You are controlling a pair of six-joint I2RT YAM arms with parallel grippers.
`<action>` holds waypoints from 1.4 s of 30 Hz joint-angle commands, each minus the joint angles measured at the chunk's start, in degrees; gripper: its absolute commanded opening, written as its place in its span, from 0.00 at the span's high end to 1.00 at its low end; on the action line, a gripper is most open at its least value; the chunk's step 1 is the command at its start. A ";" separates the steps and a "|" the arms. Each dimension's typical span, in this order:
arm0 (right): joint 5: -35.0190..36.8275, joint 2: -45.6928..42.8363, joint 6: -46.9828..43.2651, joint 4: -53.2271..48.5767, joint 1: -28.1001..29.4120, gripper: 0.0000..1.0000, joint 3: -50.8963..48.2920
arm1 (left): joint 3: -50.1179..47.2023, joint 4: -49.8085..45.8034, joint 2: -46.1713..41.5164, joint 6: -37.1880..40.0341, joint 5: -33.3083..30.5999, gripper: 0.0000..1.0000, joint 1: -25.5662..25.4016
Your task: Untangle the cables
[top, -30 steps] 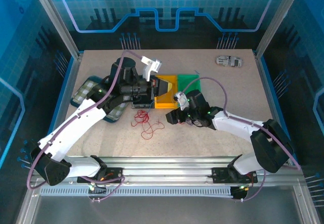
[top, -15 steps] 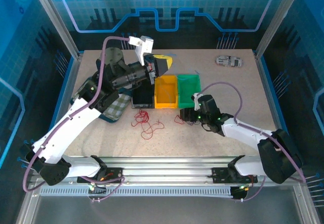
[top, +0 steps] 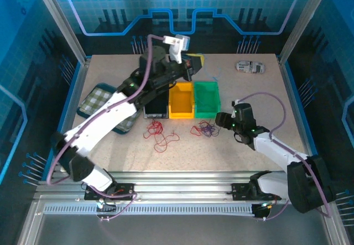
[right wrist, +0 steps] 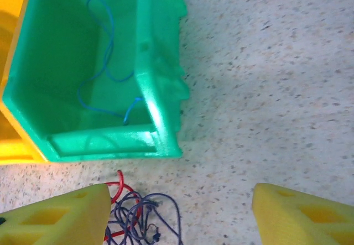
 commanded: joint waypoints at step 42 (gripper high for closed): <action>-10.60 0.70 -6.72 -1.87 -3.99 0.32 0.54 | 17.11 1.91 19.29 -1.25 -5.91 1.00 -1.01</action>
